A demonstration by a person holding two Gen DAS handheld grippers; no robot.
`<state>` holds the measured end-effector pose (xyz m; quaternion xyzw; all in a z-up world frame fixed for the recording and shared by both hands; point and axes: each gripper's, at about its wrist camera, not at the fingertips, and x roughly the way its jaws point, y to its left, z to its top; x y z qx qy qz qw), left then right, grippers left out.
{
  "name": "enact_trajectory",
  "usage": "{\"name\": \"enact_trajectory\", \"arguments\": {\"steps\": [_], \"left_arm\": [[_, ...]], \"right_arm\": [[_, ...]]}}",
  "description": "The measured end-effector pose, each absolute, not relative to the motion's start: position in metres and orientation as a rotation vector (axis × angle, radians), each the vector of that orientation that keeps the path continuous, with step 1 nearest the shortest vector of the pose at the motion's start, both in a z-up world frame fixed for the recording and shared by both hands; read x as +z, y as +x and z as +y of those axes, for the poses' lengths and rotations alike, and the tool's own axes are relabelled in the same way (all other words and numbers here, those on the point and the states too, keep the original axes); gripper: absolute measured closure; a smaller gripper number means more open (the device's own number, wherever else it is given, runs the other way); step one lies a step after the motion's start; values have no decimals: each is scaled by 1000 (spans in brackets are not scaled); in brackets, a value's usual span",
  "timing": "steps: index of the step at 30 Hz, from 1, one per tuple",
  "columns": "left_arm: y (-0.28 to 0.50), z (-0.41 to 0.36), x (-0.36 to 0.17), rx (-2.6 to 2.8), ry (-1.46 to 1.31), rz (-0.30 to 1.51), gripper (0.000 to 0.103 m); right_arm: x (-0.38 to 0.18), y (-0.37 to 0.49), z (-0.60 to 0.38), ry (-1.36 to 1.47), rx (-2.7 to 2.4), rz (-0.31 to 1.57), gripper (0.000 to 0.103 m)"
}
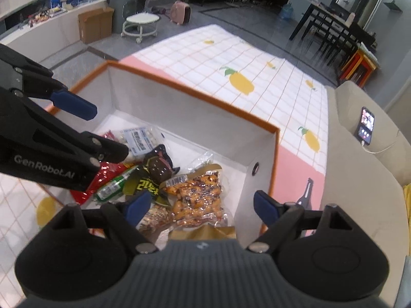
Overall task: Organize snacks
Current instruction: 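Lower both bags into the orange box and open both tools to release, then withdraw both tools from the box toward the sausage stick and white packet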
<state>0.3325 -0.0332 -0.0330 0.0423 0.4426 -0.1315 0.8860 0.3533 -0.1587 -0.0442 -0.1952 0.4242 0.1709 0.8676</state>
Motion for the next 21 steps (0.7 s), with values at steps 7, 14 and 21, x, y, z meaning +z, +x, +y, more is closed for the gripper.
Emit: {"name": "enact_trajectory", "arguments": {"steps": [7, 14, 21], "left_arm": [[283, -26, 12, -255, 57, 766, 29], [218, -20, 36, -239, 30, 625, 29], [162, -9, 26, -198, -20, 608, 29]], "right_arm": [[-8, 305, -170, -340, 330, 785, 19], [17, 238, -188, -212, 267, 641, 19], [15, 160, -200, -117, 188, 528, 19]]}}
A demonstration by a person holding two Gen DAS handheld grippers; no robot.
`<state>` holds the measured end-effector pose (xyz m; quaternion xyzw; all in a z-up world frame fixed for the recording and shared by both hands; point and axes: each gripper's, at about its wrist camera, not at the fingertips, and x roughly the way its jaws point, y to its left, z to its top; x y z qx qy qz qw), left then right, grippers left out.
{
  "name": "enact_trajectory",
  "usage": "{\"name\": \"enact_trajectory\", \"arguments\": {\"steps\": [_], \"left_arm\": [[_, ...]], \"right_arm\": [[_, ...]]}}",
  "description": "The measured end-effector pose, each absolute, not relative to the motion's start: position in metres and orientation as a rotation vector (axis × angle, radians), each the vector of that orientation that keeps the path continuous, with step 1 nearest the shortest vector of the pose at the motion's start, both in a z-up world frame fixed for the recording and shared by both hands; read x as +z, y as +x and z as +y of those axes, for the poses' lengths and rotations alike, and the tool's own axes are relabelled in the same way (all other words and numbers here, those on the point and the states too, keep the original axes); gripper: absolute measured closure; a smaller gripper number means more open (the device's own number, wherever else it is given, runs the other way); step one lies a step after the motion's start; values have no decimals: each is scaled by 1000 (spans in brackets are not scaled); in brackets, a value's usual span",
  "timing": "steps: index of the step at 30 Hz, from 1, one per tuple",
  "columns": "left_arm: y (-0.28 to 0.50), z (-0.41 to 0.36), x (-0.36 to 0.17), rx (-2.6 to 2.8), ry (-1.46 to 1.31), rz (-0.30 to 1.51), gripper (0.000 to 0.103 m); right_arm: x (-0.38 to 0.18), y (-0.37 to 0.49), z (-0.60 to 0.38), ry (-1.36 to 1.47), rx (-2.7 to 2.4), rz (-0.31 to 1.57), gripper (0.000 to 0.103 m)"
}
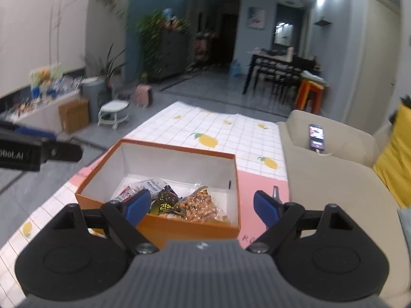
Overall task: Organize snacks
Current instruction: 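Withdraw both tools from the box toward the sausage stick and white packet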
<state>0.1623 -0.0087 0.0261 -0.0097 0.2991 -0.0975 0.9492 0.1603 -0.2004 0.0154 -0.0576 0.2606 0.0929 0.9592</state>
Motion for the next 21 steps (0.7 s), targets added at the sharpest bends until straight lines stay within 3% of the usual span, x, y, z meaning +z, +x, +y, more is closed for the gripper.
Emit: {"name": "enact_trajectory", "arguments": {"steps": [13, 21], "left_arm": [[108, 7, -44, -137, -155, 741, 29], [101, -9, -83, -137, -138, 835, 29]], "right_arm": [[-52, 58, -196, -55, 7, 503, 19], [-96, 50, -194, -52, -5, 599, 19]]}}
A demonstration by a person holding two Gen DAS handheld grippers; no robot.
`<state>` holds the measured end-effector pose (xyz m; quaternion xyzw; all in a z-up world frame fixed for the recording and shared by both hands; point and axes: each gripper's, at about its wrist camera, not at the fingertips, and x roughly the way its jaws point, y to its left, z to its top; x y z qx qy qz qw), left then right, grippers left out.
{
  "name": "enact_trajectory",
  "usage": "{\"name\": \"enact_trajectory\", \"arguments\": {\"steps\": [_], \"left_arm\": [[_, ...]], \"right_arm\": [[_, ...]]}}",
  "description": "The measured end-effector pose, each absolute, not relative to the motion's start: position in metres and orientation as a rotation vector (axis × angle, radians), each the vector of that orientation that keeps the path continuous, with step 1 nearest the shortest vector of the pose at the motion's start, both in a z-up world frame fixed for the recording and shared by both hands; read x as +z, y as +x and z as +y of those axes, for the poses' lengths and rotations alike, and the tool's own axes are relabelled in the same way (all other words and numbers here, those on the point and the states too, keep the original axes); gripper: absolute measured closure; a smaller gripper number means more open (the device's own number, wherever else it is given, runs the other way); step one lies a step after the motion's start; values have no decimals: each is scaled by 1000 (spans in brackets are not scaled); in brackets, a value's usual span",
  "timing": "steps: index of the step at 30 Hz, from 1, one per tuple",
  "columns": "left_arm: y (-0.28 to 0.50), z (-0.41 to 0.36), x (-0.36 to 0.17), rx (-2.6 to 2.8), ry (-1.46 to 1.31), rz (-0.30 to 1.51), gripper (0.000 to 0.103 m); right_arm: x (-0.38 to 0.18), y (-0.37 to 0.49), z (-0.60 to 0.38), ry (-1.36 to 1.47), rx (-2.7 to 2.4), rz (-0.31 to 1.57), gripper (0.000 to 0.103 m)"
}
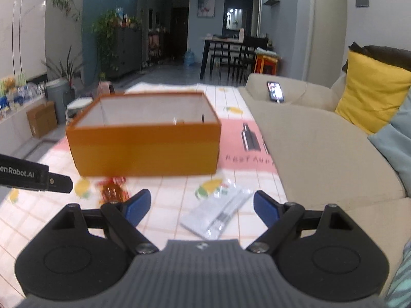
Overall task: Organize snacks
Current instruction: 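Withdraw both tools from the box toward the sausage stick and white packet, then grasp the red sausage stick with the left tool while the right tool grasps the white packet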
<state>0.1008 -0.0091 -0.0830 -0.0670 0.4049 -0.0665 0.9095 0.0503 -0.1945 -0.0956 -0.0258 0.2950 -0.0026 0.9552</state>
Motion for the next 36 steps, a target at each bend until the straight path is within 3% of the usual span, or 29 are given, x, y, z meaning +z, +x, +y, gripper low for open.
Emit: {"name": "enact_trajectory", "arguments": {"steps": [11, 21, 36], "left_arm": [[134, -1, -121, -128, -333, 946, 36], [174, -2, -151, -87, -398, 1017, 37], [203, -22, -166, -74, -362, 987, 36]], "right_arm": [[-123, 81, -203, 17, -43, 703, 19], [-154, 120, -207, 49, -45, 811, 19], [-191, 192, -229, 138, -132, 909, 13]]}}
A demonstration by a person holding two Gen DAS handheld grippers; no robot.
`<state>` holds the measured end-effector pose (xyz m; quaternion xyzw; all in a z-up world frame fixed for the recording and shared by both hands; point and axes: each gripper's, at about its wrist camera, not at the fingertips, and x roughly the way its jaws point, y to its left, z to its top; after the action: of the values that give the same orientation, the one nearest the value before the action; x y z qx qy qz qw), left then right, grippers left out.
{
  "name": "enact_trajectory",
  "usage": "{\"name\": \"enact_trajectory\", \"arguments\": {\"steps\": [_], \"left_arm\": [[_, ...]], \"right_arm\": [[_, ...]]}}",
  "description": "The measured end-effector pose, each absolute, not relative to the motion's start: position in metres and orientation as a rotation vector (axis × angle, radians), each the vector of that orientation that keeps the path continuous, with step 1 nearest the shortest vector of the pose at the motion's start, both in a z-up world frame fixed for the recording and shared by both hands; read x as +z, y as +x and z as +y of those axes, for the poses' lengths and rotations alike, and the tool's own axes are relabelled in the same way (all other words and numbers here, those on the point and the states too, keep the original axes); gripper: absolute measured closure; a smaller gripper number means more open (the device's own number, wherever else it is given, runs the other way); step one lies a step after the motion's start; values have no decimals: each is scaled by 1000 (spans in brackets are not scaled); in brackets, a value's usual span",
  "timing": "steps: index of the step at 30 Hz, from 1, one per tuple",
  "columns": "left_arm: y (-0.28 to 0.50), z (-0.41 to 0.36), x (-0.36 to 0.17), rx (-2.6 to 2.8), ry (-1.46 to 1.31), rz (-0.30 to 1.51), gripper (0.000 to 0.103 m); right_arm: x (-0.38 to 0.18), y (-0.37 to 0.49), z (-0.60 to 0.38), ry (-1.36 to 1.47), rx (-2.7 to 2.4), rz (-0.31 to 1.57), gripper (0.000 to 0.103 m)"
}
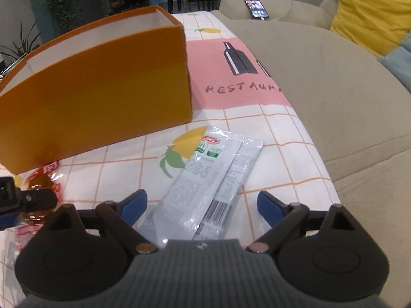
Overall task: Organize snacks
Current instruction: 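Grasp the red sausage stick with the left tool while the right tool grasps the white packet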
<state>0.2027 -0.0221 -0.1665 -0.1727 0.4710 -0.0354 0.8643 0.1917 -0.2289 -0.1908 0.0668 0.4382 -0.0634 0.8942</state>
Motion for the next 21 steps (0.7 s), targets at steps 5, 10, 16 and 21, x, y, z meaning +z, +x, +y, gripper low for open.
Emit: {"name": "enact_trajectory", "arguments": {"steps": [5, 10, 16, 21], "left_arm": [[203, -22, -168, -75, -339, 955, 41], [202, -19, -167, -89, -349, 960, 45], [199, -12, -164, -102, -357, 1014, 76], [189, -1, -164, -125, -367, 1081, 82]], "right_arm": [[-195, 202, -223, 86, -127, 895, 11], [-192, 201, -220, 52, -119, 870, 30], [-189, 193, -216, 35, -71, 866, 43], [-188, 175, -204, -7, 15, 876, 45]]}}
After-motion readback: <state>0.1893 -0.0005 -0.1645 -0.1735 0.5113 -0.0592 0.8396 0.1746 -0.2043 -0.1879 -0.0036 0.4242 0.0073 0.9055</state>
